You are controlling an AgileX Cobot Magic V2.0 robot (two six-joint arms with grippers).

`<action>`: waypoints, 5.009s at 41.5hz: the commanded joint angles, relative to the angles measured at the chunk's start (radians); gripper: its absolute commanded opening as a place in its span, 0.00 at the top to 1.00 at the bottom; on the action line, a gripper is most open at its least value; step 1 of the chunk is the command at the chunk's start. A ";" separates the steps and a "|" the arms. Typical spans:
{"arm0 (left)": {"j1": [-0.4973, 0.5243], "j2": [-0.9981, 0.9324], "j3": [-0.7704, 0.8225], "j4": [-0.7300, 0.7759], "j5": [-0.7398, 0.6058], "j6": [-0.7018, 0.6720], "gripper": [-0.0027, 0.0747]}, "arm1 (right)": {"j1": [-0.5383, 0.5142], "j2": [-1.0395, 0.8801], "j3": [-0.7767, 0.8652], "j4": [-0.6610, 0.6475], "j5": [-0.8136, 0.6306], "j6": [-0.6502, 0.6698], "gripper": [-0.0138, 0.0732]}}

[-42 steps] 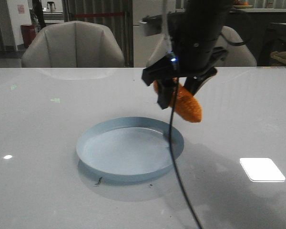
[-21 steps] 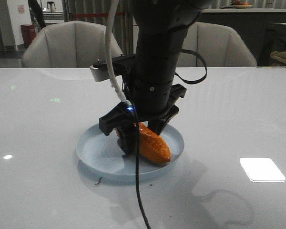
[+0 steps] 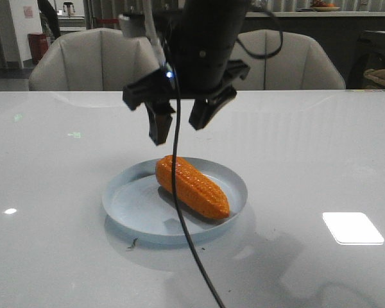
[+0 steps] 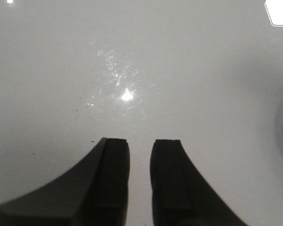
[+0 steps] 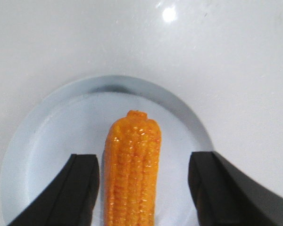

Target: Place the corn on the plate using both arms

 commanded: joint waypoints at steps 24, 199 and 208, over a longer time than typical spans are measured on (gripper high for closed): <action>0.002 -0.020 -0.026 -0.008 -0.041 -0.007 0.69 | -0.452 -0.551 0.208 -0.006 0.068 0.088 0.26; 0.000 -1.069 0.700 0.002 -0.390 -0.007 0.84 | -0.676 -1.333 0.973 0.009 -0.205 0.089 0.60; 0.000 -1.069 0.700 0.002 -0.390 -0.007 0.84 | -0.676 -1.391 1.053 0.070 -0.300 0.089 0.77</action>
